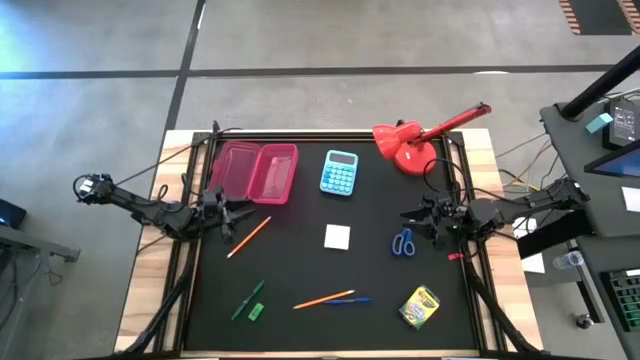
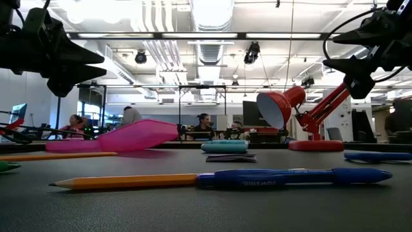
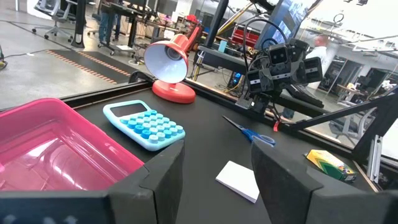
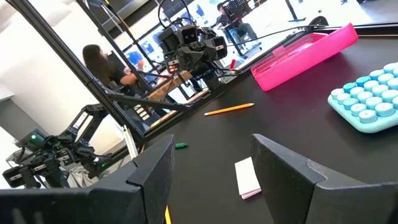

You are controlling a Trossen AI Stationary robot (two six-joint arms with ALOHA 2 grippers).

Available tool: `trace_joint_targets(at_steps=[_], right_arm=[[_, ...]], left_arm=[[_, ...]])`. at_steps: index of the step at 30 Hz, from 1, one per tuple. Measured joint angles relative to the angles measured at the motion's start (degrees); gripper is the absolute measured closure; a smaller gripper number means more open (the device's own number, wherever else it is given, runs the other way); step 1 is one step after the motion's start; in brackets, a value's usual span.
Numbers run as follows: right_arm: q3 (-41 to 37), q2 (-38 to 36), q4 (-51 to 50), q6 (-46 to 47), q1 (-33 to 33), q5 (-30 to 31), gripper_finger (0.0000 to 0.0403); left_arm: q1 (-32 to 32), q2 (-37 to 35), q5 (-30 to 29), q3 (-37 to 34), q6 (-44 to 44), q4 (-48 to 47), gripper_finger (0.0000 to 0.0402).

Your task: Pack school essentials

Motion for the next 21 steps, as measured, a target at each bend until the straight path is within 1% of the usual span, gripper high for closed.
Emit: trace_joint_targets(at_steps=[16, 21], right_arm=[[-0.01, 0.0, 0.81, 0.1, 0.0, 0.0, 0.0202], [-0.02, 0.0, 1.02, 7.91, 0.0, -0.1, 0.0202]], left_arm=[[-0.01, -0.01, 0.0, 0.0, 0.0, -0.01, 0.0233], [-0.01, 0.02, -0.02, 0.0, 0.0, -0.02, 0.0233]])
